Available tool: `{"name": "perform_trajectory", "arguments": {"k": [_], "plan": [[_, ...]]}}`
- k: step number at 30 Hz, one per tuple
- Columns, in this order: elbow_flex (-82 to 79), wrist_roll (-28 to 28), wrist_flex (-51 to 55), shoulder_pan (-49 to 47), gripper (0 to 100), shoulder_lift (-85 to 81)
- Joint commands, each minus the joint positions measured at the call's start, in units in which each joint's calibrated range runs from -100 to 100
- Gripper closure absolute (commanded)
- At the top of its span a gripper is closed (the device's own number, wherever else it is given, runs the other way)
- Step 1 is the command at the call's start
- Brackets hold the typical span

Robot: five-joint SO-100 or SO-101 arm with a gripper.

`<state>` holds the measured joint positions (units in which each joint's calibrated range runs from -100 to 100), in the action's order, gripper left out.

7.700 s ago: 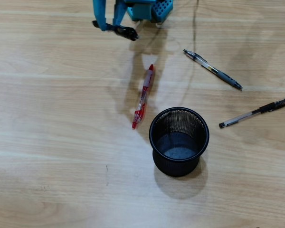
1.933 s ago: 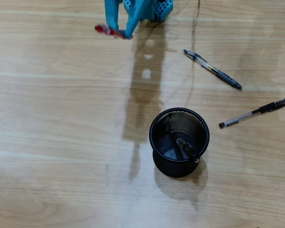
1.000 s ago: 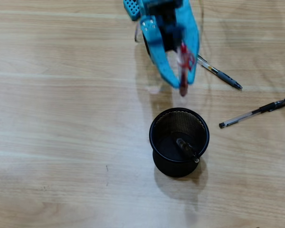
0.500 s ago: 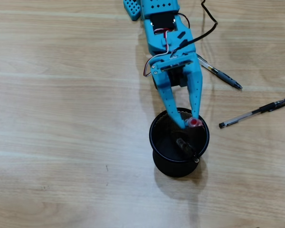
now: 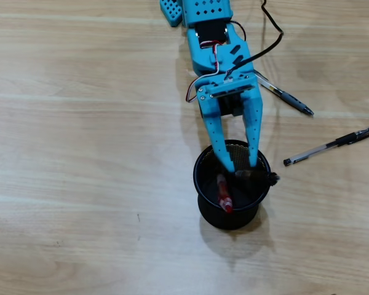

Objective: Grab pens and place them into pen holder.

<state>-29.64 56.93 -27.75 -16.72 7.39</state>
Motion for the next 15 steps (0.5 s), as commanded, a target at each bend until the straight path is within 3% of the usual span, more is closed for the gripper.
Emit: {"name": "perform_trajectory", "arguments": {"k": [1, 8, 15], "plan": [[2.94, -0.65, -1.36, -0.24, 89, -0.98], [1.85, -7.25, 3.01, -0.33, 89, -9.73], [3.30, -14.63, 41.92, -2.71, 91, -29.09]]}}
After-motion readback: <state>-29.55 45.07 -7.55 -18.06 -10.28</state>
